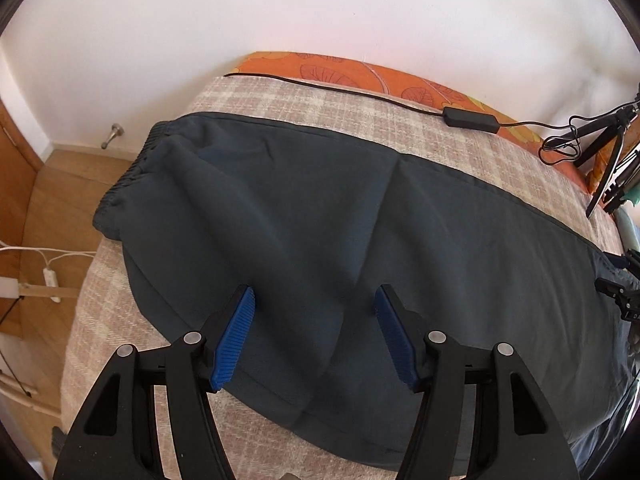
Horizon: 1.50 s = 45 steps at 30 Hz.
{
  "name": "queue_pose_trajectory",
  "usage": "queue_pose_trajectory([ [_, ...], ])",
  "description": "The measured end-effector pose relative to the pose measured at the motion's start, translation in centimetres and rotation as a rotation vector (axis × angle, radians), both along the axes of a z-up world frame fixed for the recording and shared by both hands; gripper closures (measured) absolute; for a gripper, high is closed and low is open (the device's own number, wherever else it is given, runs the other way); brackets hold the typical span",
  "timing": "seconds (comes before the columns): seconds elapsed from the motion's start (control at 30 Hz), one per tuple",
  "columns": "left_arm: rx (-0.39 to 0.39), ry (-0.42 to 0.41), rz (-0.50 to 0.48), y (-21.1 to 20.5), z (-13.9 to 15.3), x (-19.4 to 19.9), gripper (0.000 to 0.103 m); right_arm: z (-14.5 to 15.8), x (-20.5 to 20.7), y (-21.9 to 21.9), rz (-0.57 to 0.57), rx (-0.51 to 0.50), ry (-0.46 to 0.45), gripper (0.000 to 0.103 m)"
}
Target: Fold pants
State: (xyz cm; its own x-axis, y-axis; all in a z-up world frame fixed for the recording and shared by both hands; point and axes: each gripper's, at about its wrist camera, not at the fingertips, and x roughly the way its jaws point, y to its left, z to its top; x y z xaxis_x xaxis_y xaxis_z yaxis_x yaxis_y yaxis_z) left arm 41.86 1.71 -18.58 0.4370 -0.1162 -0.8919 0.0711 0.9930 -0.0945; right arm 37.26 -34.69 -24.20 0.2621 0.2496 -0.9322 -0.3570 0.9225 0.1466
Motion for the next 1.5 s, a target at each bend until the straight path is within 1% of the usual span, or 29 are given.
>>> queue_pose_trajectory([
  [0.03,-0.009,0.004,0.005,0.1,-0.1,0.2,0.041,0.2,-0.1,0.3,0.008,0.003,-0.003,0.053],
  [0.07,-0.016,0.006,0.011,0.1,-0.3,0.3,0.041,0.3,-0.3,0.6,0.017,0.0,-0.006,0.059],
  [0.1,-0.02,0.004,0.018,0.1,-0.3,0.5,0.041,0.5,-0.5,0.9,0.025,-0.006,-0.01,0.074],
  [0.13,-0.021,-0.002,0.021,0.1,-0.4,0.5,0.041,0.7,-0.6,1.4,0.026,-0.016,-0.014,0.092],
  [0.17,-0.02,-0.008,0.023,0.0,-0.5,0.7,0.041,0.8,-0.7,1.8,0.021,-0.032,-0.014,0.095],
  [0.27,-0.041,-0.007,0.036,0.3,-0.5,1.0,0.04,2.0,-1.4,3.0,0.013,-0.046,-0.04,0.098],
  [0.3,-0.059,-0.002,0.043,0.5,-0.4,1.1,0.04,2.9,-1.8,3.3,0.011,-0.049,-0.069,0.099],
  [0.4,-0.114,0.024,0.062,1.2,-0.1,1.5,0.039,6.5,-3.7,4.2,0.0,-0.031,-0.157,0.099],
  [0.5,-0.155,0.012,0.105,2.3,0.7,1.7,0.039,10.1,-6.5,5.3,0.029,0.004,-0.228,0.099],
  [0.6,-0.217,0.016,0.157,3.2,1.2,2.3,0.039,11.7,-9.8,6.9,0.087,0.025,-0.228,0.1],
  [0.7,-0.304,0.019,0.195,3.9,1.8,3.0,0.039,11.3,-12.3,9.1,0.157,0.008,-0.201,0.1],
  [0.8,-0.348,0.039,0.22,3.8,1.5,4.2,0.037,10.5,-13.7,10.2,0.192,0.003,-0.184,0.1],
  [0.9,-0.362,0.078,0.246,3.6,0.6,5.4,0.037,10.1,-13.9,10.2,0.188,0.004,-0.18,0.1],
  [0.97,-0.369,0.091,0.287,3.7,0.1,6.1,0.037,10.1,-14.1,10.1,0.19,0.004,-0.183,0.1],
  [1.03,-0.395,0.086,0.33,4.1,0.1,6.6,0.037,10.3,-14.4,10.0,0.192,0.005,-0.183,0.1],
  [1.1,-0.393,0.077,0.367,4.3,0.2,7.1,0.037,10.3,-14.8,10.1,0.201,0.001,-0.183,0.1],
  [1.13,-0.384,0.069,0.375,4.3,0.3,7.3,0.04,10.4,-15.0,10.1,0.205,-0.005,-0.184,0.1],
  [1.17,-0.359,0.06,0.384,4.3,0.4,7.5,0.044,10.5,-15.2,10.2,0.211,-0.009,-0.186,0.1],
  [1.2,-0.34,0.054,0.387,4.3,0.4,7.6,0.051,10.5,-15.5,10.3,0.214,-0.01,-0.187,0.1],
  [1.23,-0.339,0.056,0.392,4.3,0.2,7.6,0.066,10.7,-15.6,10.3,0.215,-0.007,-0.186,0.1],
  [1.27,-0.348,0.063,0.405,4.5,-0.2,7.5,0.078,10.8,-15.8,10.3,0.217,-0.006,-0.187,0.1],
  [1.33,-0.383,0.048,0.418,5.0,-0.6,7.1,0.092,10.9,-16.0,10.3,0.217,-0.009,-0.194,0.1],
  [1.43,-0.41,0.007,0.422,5.4,-0.8,6.6,0.098,11.3,-16.0,10.4,0.212,-0.012,-0.204,0.1],
  [1.5,-0.427,-0.029,0.422,5.8,-0.3,6.0,0.099,11.6,-16.0,10.4,0.209,-0.024,-0.216,0.1],
])
